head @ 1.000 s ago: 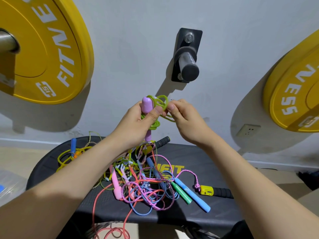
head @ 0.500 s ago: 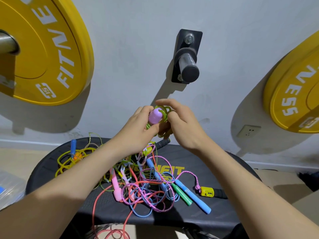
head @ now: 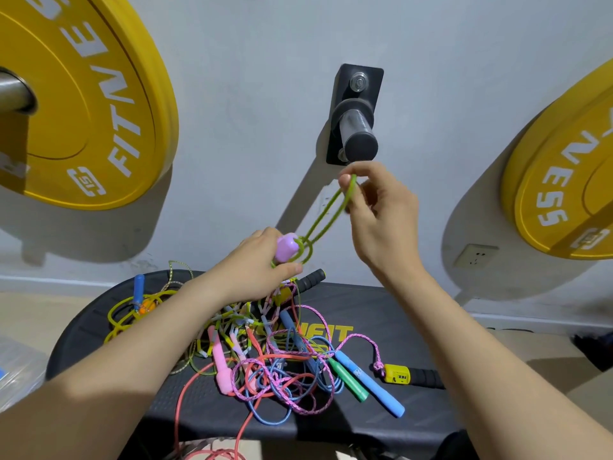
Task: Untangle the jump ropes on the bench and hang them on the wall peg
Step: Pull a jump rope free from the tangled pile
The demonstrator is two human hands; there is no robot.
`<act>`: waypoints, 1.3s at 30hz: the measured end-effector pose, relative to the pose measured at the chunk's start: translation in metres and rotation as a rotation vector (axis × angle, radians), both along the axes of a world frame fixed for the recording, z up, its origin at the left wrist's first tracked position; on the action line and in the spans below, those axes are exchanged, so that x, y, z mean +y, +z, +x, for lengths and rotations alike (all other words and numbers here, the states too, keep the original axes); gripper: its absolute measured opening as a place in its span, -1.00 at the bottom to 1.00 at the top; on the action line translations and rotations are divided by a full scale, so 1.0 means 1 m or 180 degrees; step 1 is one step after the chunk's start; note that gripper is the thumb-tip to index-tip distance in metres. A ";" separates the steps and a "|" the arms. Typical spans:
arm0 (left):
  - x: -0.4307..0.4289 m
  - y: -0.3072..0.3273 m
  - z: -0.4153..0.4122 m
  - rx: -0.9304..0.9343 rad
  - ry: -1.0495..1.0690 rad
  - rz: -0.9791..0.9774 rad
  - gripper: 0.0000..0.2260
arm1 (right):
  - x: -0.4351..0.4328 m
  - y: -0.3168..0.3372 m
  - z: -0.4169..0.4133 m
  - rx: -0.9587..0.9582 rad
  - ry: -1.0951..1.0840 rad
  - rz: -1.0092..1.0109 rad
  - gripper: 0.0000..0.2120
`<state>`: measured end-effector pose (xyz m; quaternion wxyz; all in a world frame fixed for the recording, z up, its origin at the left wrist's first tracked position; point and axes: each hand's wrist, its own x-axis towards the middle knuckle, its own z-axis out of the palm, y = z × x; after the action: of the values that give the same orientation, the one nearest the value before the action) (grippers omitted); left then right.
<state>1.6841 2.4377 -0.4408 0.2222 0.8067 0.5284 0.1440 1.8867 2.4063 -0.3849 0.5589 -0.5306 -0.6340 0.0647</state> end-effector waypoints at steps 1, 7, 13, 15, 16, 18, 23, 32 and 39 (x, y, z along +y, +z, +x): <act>0.001 -0.002 0.000 -0.0119 0.0050 -0.0137 -0.62 | -0.003 0.002 -0.001 0.0245 0.0245 -0.0051 -0.90; -0.001 -0.008 0.008 -0.0232 0.0516 0.0066 -0.61 | -0.010 0.016 -0.002 0.1270 0.1410 -0.0989 -0.79; 0.001 0.004 0.021 -0.1056 -0.0030 0.0072 -0.66 | -0.010 0.020 0.012 0.1195 0.1345 -0.1001 -0.86; 0.003 0.006 0.028 -0.1285 0.0032 -0.0178 -0.80 | -0.009 0.017 0.012 0.0410 0.1008 -0.0648 -0.84; 0.005 0.007 0.030 -0.1442 0.0028 -0.0249 -0.85 | -0.008 0.017 0.013 0.0054 0.0868 -0.0508 -0.85; 0.006 0.012 0.035 -0.1777 -0.0159 -0.0197 -0.87 | -0.004 0.017 0.013 -0.0371 0.0676 -0.0259 -0.90; 0.008 0.030 0.053 -0.2862 -0.0392 -0.0442 -0.91 | 0.012 0.025 0.017 -0.0191 0.0534 0.0202 -0.87; 0.017 0.060 0.080 -0.3657 0.0445 -0.0284 -0.91 | 0.036 0.027 0.036 0.0420 0.0284 0.0069 -0.88; 0.050 0.098 0.101 -0.2997 0.0902 0.1255 -0.92 | 0.045 0.039 0.042 -0.0195 -0.0395 0.0593 -0.61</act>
<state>1.7852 2.4873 -0.3425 0.2578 0.6019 0.4381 0.6159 1.9289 2.4511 -0.3460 0.5891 -0.5163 -0.6200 -0.0454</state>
